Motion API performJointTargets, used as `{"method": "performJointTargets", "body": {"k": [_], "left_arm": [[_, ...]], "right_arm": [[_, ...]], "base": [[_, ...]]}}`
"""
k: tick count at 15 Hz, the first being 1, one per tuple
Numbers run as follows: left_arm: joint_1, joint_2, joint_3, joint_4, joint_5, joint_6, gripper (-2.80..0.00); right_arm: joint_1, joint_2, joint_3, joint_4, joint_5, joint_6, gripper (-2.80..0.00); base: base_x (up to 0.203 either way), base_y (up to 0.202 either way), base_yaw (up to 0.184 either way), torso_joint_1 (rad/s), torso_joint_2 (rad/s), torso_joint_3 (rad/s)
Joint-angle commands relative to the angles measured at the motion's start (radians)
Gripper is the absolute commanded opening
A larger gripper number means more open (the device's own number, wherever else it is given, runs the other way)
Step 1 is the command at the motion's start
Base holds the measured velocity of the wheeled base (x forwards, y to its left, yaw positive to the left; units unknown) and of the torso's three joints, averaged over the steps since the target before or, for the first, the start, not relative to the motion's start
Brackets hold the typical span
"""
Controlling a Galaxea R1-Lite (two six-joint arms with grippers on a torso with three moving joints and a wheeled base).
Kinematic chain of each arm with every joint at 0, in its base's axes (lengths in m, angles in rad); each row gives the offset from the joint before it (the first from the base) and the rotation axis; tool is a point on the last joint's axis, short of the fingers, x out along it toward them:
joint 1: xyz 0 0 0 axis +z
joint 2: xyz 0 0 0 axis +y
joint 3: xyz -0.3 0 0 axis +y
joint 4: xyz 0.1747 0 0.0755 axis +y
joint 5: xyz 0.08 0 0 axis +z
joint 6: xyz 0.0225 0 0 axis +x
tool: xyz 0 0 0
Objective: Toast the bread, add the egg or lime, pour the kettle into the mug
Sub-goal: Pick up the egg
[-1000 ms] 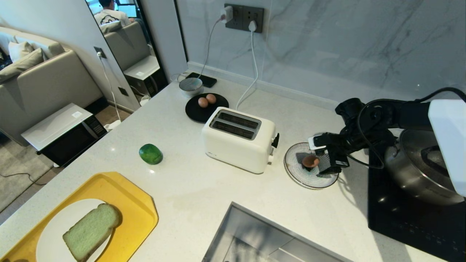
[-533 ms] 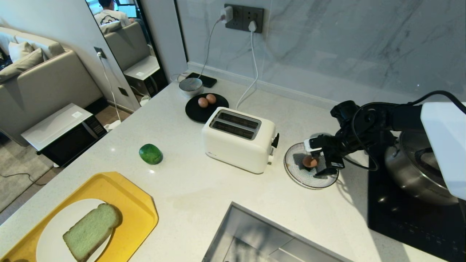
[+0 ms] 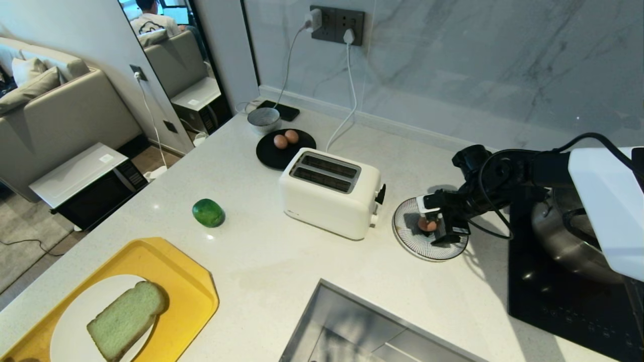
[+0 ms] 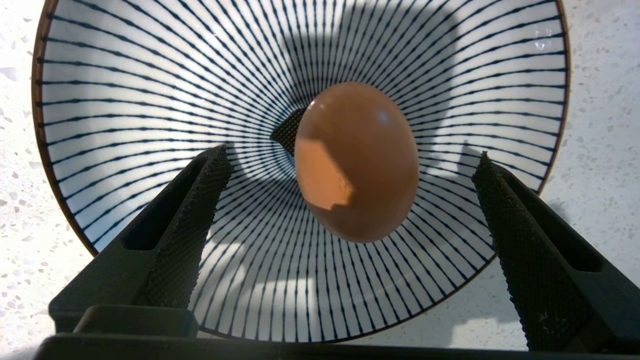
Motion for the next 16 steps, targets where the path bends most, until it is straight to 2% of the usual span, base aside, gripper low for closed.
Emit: {"method": "performJointTargets", "body": {"k": [1,11,12,16], "left_arm": [[0.0,-0.001,0.0,0.0,0.001,0.0,-2.8],[0.0,-0.001,0.0,0.0,0.001,0.0,-2.8],[0.0,-0.001,-0.001,0.0,0.001,0.0,-2.8],[0.0,-0.001,-0.001,0.0,0.001,0.0,-2.8]], "right_arm": [[0.0,0.003,0.0,0.003,0.001,-0.009,0.0],[0.011,0.008,-0.002,0.0,0.001,-0.009,0.0],[0.011,0.009,0.0,0.0,0.001,-0.009,-2.8],[0.009,0.011,0.0,0.0,0.0,-0.009,-2.8]], "base": [[0.0,0.0,0.0,0.0,0.0,0.0],[0.0,0.0,0.0,0.0,0.0,0.0],[0.0,0.0,0.0,0.0,0.0,0.0],[0.0,0.0,0.0,0.0,0.0,0.0]]}}
